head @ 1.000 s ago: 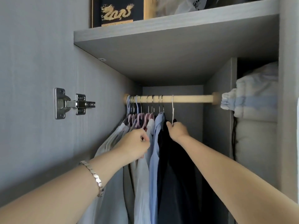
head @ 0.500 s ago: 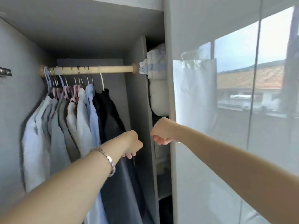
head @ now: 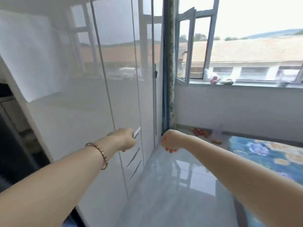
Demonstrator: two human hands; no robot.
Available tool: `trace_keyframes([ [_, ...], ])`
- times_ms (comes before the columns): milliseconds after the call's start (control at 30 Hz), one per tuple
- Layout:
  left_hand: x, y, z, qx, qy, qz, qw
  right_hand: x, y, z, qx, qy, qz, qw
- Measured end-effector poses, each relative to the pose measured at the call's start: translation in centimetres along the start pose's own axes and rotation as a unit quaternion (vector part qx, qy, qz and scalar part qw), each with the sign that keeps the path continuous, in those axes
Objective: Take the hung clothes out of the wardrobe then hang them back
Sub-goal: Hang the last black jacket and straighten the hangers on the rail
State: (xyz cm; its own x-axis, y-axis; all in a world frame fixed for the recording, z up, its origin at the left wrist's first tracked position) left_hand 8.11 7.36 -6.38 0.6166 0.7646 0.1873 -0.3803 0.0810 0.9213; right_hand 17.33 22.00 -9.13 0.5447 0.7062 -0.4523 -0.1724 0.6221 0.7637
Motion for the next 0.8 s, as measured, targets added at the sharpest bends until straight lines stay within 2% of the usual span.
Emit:
trace_keyframes([
  [100,7.7,-4.0,1.1,-0.020,-0.071,-0.001,0.997,8.7,-1.2,5.1,0.036,-0.054,-0.025,0.998],
  [200,14.9,-9.1,2.9,-0.047,-0.146,-0.006,0.988,16.2,-3.8,10.7,0.035,-0.131,-0.047,0.990],
  [267,19.0,-12.7,4.4,-0.064,-0.183,-0.009,0.981,20.5,-6.0,14.6,0.038,-0.184,-0.060,0.980],
  [400,25.9,-19.6,8.1,-0.093,-0.266,-0.023,0.959,27.8,-10.9,23.3,0.095,-0.258,-0.113,0.955],
  [533,32.3,-25.2,13.1,-0.136,-0.365,-0.069,0.918,32.6,-16.8,32.3,0.112,-0.338,-0.203,0.912],
  [800,40.8,-33.6,24.0,-0.211,-0.505,-0.166,0.821,35.9,-25.6,48.5,0.180,-0.487,-0.259,0.815],
])
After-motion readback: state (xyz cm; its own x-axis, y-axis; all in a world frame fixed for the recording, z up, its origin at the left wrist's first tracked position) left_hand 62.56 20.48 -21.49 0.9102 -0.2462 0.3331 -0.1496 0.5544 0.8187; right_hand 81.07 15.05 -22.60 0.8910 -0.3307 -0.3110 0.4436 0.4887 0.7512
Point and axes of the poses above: each hand's wrist, its own z-axis away from the middle knuckle, its own y-axis out of the back of the hand, x = y × z, the point moved 3 cm from there along -z, towards the middle knuckle, and after that the axes turned 8 degrees about -x, right-handed, at the moved point
